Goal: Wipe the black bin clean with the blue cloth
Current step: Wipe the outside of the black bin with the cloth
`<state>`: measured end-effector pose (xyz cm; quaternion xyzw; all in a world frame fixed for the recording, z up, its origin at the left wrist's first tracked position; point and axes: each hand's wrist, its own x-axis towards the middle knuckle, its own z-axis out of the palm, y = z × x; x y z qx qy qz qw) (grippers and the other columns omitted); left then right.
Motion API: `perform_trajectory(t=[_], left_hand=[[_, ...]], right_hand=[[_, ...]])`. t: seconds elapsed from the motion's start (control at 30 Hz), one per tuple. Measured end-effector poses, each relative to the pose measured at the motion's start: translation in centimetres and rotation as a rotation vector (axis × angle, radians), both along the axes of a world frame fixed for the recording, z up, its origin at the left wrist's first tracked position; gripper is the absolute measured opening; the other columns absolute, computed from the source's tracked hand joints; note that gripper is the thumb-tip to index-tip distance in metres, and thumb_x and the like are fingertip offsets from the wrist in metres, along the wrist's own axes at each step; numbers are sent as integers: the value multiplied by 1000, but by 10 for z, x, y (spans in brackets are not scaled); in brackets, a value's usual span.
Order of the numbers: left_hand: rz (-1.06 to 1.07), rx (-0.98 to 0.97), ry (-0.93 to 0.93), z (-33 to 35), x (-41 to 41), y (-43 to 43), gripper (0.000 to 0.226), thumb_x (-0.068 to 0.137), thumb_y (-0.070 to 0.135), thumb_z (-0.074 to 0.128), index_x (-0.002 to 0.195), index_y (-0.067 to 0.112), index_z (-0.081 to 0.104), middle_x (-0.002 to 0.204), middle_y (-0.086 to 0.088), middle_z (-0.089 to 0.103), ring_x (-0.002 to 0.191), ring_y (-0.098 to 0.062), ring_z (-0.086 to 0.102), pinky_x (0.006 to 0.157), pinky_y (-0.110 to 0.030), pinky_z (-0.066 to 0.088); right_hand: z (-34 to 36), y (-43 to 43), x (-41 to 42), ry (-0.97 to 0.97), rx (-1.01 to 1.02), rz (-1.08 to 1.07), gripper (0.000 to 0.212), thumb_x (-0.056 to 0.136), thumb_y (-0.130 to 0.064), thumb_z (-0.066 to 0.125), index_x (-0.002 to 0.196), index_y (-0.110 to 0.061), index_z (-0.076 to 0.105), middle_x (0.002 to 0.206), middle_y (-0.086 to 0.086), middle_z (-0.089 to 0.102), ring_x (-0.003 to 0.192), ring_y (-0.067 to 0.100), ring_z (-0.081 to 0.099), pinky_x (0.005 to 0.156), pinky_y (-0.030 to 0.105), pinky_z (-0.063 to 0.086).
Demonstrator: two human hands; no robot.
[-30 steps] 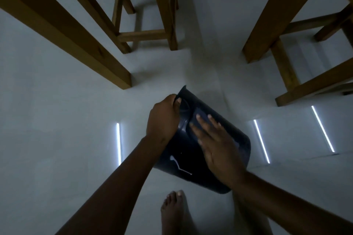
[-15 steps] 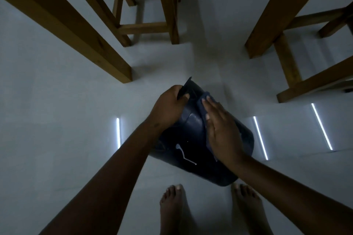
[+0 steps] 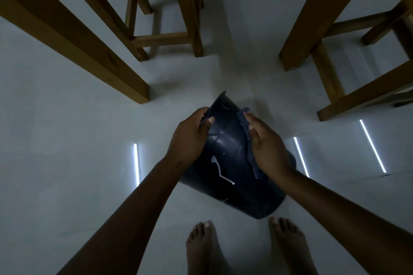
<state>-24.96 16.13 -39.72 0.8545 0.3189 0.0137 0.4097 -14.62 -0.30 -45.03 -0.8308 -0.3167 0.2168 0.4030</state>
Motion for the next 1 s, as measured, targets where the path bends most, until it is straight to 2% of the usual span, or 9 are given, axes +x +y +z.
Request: perform_trajectory(t=[0.07, 0.17, 0.27, 0.37, 0.47, 0.67, 0.77, 0.87, 1.0], left_hand=[[36, 11, -3, 0, 0, -2, 23, 101, 28, 42, 116, 22, 58, 105, 3, 68, 91, -12, 63, 81, -23, 48], [61, 45, 16, -2, 4, -3, 21, 101, 28, 42, 113, 22, 58, 102, 2, 69, 89, -14, 65, 82, -29, 53], [65, 32, 33, 2, 12, -2, 20, 99, 28, 47, 113, 19, 58, 101, 2, 67, 89, -16, 63, 77, -29, 50], [67, -94, 86, 4, 6, 4, 19, 97, 29, 49, 112, 18, 55, 92, 8, 61, 82, -8, 58, 67, -18, 42], [24, -81, 119, 0, -11, 2, 22, 101, 38, 39, 104, 23, 55, 88, 10, 60, 81, -5, 57, 68, -13, 40], [92, -42, 28, -8, 1, -3, 36, 101, 43, 34, 97, 16, 56, 89, -1, 65, 82, -18, 62, 75, -32, 49], [90, -54, 7, -8, 1, -3, 35, 102, 42, 34, 97, 15, 56, 90, -1, 66, 82, -17, 61, 74, -29, 47], [80, -75, 30, -8, -1, -4, 35, 102, 42, 32, 99, 15, 55, 94, -1, 65, 84, -15, 60, 75, -25, 46], [78, -64, 48, -11, -3, -2, 32, 102, 43, 31, 96, 20, 54, 90, 3, 63, 81, -10, 59, 72, -24, 44]], right_hand=[[3, -6, -3, -31, -28, -8, 41, 101, -13, 40, 142, -17, 42, 145, -11, 39, 137, 14, 41, 108, 7, 23], [1, -22, -41, -268, -97, 128, 46, 99, -19, 36, 145, -20, 38, 154, -5, 34, 145, 19, 26, 116, 33, 25], [-2, -18, -36, -332, -91, 266, 49, 96, -15, 37, 145, -19, 39, 154, -3, 34, 146, 23, 23, 117, 41, 25], [1, -3, 0, -163, -41, 117, 43, 99, -14, 35, 140, -13, 46, 147, 4, 45, 136, 18, 41, 113, 20, 27], [0, 0, 29, 10, -94, 17, 40, 102, -17, 36, 141, -19, 45, 147, -1, 45, 133, 10, 43, 97, -5, 19], [5, -15, -35, -366, -140, 215, 45, 100, -25, 31, 144, -23, 39, 155, -6, 31, 147, 23, 20, 118, 38, 16], [7, 1, -13, -315, -112, 241, 46, 102, -32, 26, 145, -23, 36, 155, -6, 29, 147, 22, 22, 119, 40, 19], [1, 5, 14, -158, -88, 77, 44, 103, -31, 33, 145, -20, 38, 153, -2, 36, 142, 19, 33, 116, 34, 28], [-4, -24, -26, -442, -212, 187, 47, 99, -26, 32, 145, -22, 35, 154, -2, 33, 145, 26, 25, 115, 46, 29]])
